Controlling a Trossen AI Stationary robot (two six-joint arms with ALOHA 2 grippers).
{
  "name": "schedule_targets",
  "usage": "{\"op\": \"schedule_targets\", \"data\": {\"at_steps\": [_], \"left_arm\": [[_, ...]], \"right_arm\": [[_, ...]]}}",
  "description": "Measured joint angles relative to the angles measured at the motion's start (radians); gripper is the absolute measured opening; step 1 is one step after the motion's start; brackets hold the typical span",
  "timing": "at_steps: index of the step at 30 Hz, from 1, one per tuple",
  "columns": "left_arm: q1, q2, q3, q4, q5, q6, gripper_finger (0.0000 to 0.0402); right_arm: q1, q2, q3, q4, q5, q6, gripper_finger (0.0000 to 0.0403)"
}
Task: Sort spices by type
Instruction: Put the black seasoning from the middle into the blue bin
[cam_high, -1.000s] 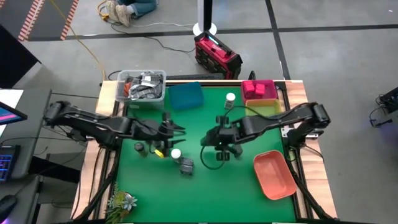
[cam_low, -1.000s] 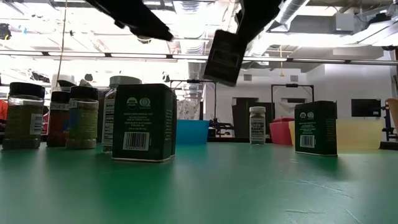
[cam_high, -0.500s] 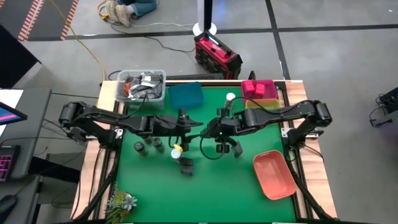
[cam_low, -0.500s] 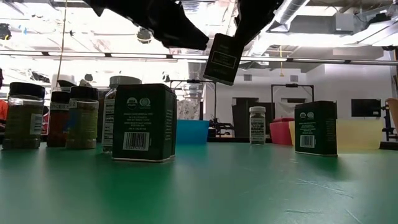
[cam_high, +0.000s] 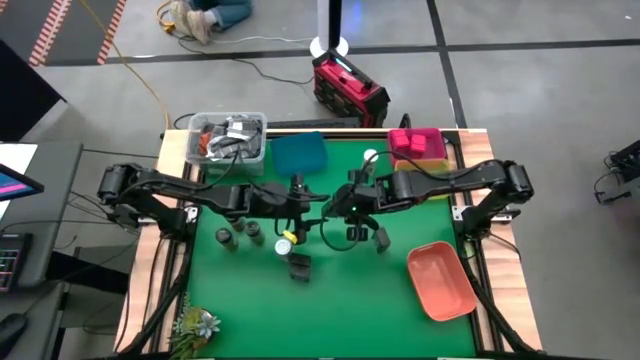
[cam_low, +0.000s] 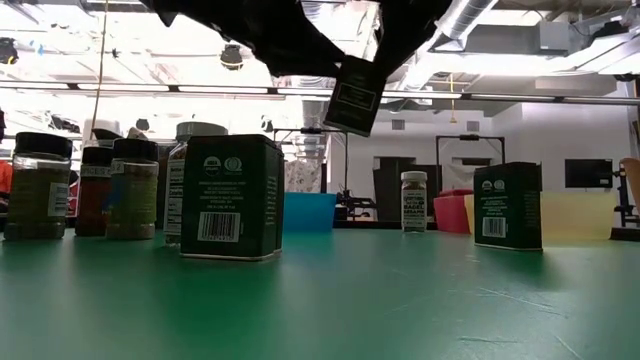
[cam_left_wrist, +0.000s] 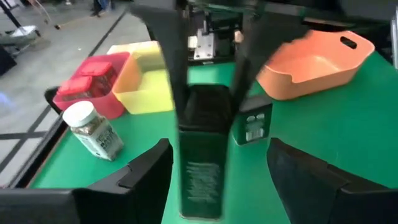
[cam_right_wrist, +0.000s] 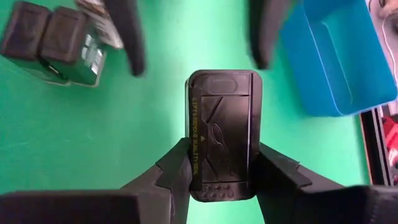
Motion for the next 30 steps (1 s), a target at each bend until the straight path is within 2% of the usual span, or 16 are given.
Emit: {"op": "schedule_targets", "data": {"at_steps": [7, 20, 25, 30], "left_arm": [[0.008, 0.0, 0.0, 0.077, -0.04, 0.039, 0.0261], [0.012, 0.019, 0.0, 0.106, -0.031, 0.048, 0.0256], [0.015, 0.019, 0.0, 0.078, -0.027, 0.058, 0.0214], [0.017, 0.019, 0.001, 0.051, -0.021, 0.066, 0.0131]], "right_arm": [[0.0, 0.0, 0.0, 0.025, -0.004, -0.012, 0.0166], [0.001, 0.001, 0.0, 0.084, -0.007, -0.047, 0.0166], [0.008, 0.001, 0.0, 0.098, -0.006, -0.056, 0.0166], [0.008, 0.002, -0.001, 0.096, -0.006, -0.061, 0.0166]]}}
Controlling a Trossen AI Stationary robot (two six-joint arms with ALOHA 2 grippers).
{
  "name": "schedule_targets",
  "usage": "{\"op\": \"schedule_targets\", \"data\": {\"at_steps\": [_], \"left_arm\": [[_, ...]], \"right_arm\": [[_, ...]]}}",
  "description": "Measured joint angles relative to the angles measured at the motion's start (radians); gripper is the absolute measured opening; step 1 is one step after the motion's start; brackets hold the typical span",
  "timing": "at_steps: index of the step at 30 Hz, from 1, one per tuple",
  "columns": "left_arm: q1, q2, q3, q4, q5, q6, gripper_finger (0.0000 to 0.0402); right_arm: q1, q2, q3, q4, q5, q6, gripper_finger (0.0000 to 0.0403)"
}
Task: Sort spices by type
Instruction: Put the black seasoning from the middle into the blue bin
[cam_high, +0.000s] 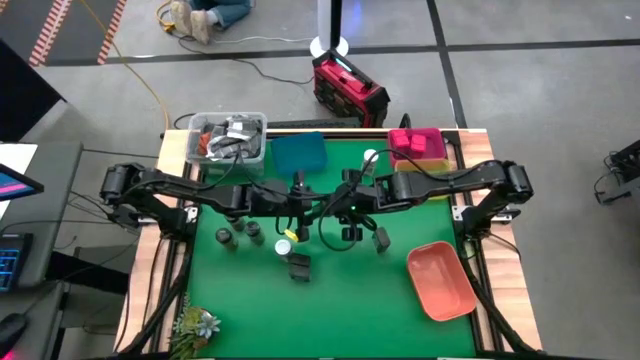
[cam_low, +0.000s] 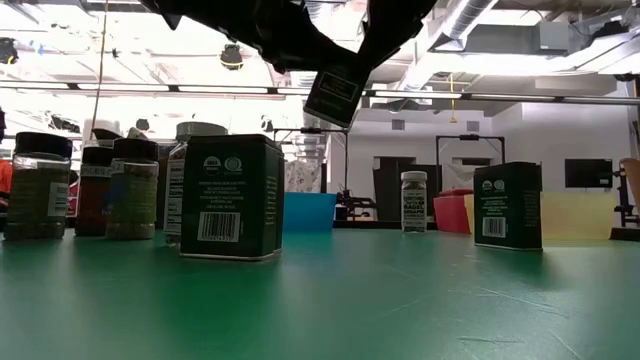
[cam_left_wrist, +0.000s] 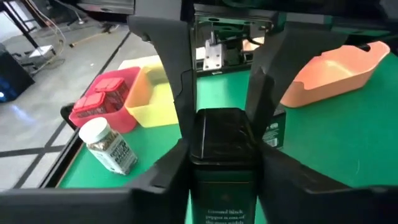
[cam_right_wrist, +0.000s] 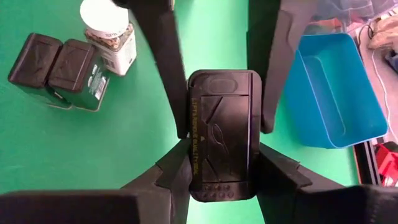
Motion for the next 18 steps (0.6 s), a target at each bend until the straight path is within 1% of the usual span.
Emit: {"op": "schedule_targets", "data": {"at_steps": [1, 6, 10, 15, 18], "left_arm": [[0.0, 0.0, 0.0, 0.002, 0.001, 0.0, 0.012], [0.001, 0.0, 0.0, 0.012, 0.015, 0.0, 0.012], [0.001, 0.0, 0.0, 0.014, 0.015, -0.001, 0.012], [0.004, 0.0, 0.0, 0.013, 0.013, -0.005, 0.0134], [0.012, 0.0, 0.0, 0.007, 0.015, -0.006, 0.0133]], "right_arm": [[0.001, 0.0, 0.0, 0.0, 0.0, -0.001, 0.0166], [0.002, 0.0, 0.0, 0.0, 0.0, 0.005, 0.0175], [0.001, 0.0, 0.0, 0.021, -0.002, 0.006, 0.0201], [0.001, 0.0, 0.0, 0.022, -0.003, 0.013, 0.0242], [0.001, -0.001, 0.001, 0.01, -0.003, 0.013, 0.0256]]}}
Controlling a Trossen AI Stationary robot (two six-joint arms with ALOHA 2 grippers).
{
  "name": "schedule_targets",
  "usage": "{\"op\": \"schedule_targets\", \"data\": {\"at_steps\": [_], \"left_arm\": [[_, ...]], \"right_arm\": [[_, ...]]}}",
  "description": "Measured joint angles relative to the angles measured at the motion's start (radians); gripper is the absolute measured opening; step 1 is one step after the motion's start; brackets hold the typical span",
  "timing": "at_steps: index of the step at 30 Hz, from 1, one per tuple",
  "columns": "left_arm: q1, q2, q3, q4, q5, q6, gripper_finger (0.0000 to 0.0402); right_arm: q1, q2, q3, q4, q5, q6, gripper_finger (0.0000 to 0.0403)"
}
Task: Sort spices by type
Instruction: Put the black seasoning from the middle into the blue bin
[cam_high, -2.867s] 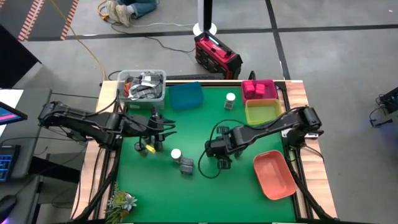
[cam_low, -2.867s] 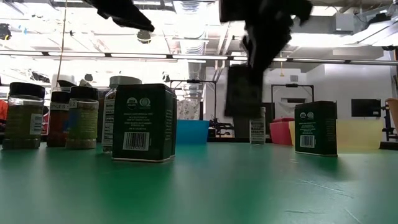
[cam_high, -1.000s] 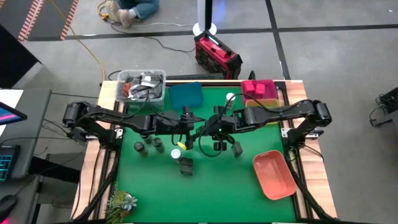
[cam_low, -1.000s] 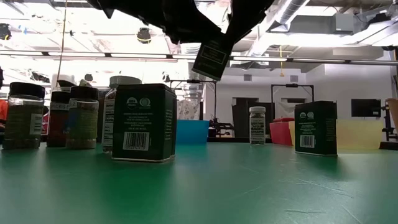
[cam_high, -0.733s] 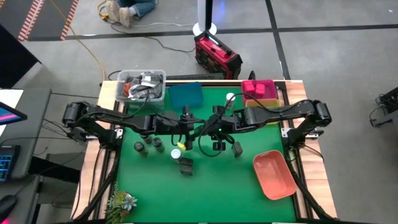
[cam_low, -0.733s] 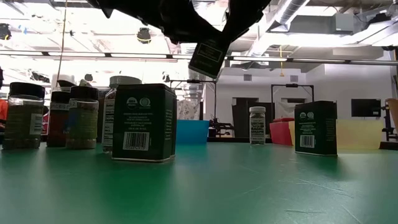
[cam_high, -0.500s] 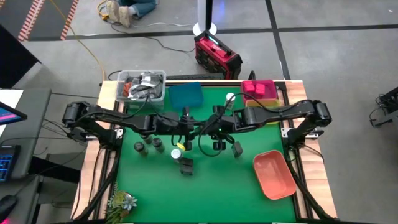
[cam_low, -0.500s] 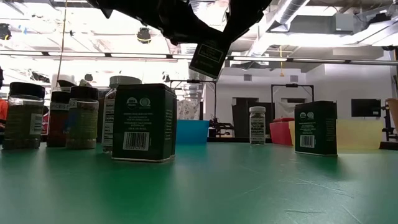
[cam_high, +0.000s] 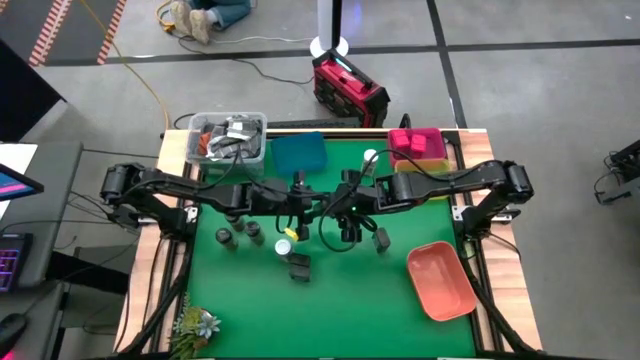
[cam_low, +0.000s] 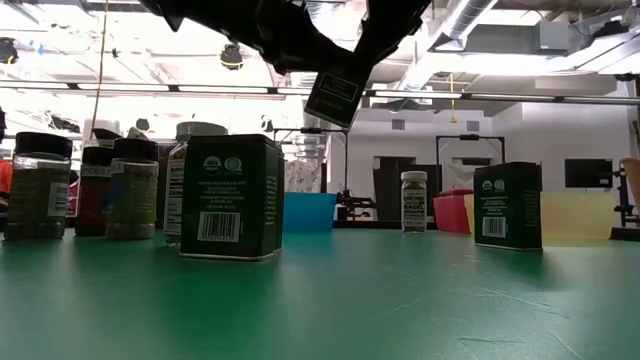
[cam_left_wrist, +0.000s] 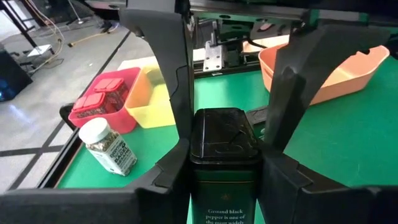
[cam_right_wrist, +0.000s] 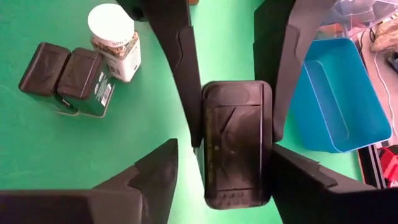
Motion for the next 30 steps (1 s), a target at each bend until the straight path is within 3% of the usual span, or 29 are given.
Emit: {"op": "schedule_targets", "data": {"at_steps": [4, 13, 22, 30], "left_arm": [[0.026, 0.0, 0.0, -0.003, 0.007, 0.002, 0.0132], [0.168, 0.0, -0.002, -0.016, 0.007, 0.032, 0.0132], [0.415, 0.0, -0.015, 0.063, 0.115, 0.002, 0.0132], [0.556, 0.004, -0.015, 0.113, 0.112, -0.078, 0.0132]], "right_arm": [[-0.001, -0.004, 0.055, -0.093, 0.013, 0.007, 0.0259], [0.013, -0.008, 0.211, -0.378, 0.225, 0.161, 0.026], [0.006, -0.008, 0.073, -0.369, 0.239, 0.242, 0.026], [-0.023, -0.006, 0.005, -0.306, 0.239, 0.24, 0.026]]}}
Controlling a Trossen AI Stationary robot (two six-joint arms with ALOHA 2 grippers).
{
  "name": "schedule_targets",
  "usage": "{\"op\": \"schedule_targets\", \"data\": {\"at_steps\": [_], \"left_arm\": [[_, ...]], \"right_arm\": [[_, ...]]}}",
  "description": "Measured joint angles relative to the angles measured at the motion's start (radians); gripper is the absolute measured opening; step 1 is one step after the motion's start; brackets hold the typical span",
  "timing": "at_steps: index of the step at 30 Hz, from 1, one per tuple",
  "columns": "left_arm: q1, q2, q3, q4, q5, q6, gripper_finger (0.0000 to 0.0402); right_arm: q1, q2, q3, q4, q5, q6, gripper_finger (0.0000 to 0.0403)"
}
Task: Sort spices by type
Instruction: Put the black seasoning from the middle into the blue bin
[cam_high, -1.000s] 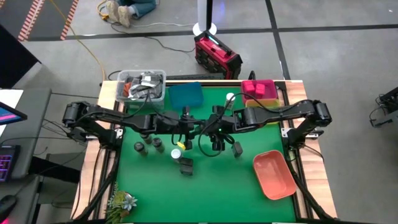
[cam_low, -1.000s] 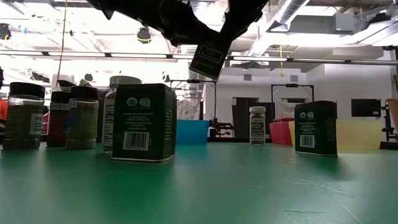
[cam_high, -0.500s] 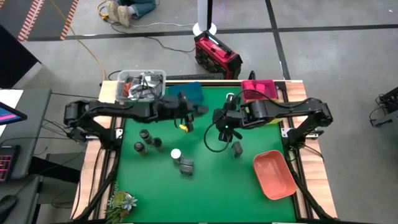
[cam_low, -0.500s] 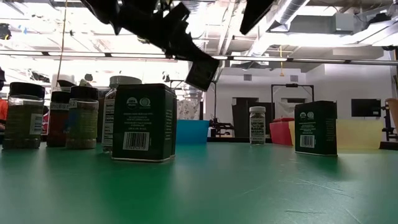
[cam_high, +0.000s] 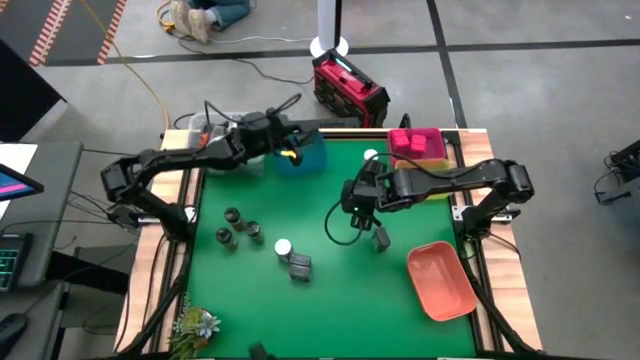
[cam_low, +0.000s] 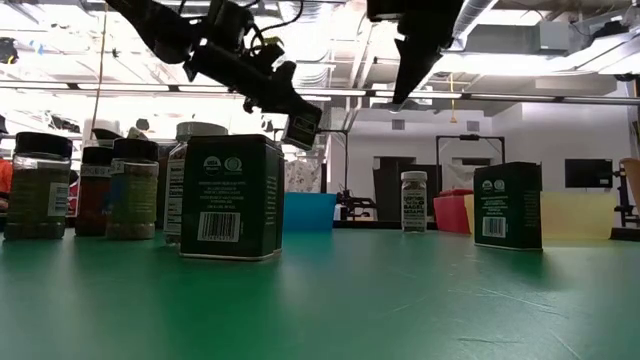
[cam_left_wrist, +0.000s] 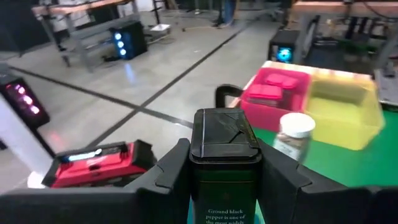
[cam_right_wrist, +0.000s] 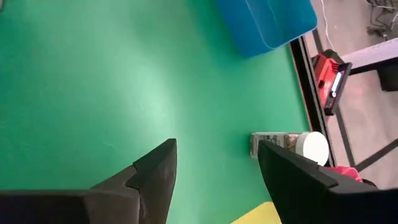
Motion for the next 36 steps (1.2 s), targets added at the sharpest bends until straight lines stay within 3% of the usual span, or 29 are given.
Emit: {"op": "schedule_targets", "data": {"at_steps": [8, 16, 21, 26, 30, 36], "left_arm": [[0.018, 0.133, -0.001, 0.09, -0.009, -0.022, 0.0132], [0.006, 0.18, -0.001, 0.173, -0.182, -0.04, 0.0132], [-0.007, 0.179, -0.001, 0.191, -0.207, -0.053, 0.0132], [-0.065, 0.179, -0.001, 0.235, -0.118, 0.034, 0.0132], [-0.101, 0.179, -0.001, 0.176, -0.004, 0.094, 0.0132], [-0.094, 0.145, -0.001, 0.125, 0.032, 0.131, 0.0132]], "right_arm": [[0.014, -0.047, 0.0, 0.052, 0.0, -0.018, 0.026], [0.018, -0.1, 0.001, 0.056, -0.001, -0.002, 0.026], [0.014, -0.105, 0.001, 0.073, -0.001, -0.004, 0.026], [-0.019, -0.099, 0.001, 0.083, -0.016, -0.057, 0.026], [-0.074, -0.093, 0.001, 0.141, -0.104, -0.145, 0.026], [-0.168, -0.074, 0.002, 0.235, -0.2, -0.255, 0.026]]}}
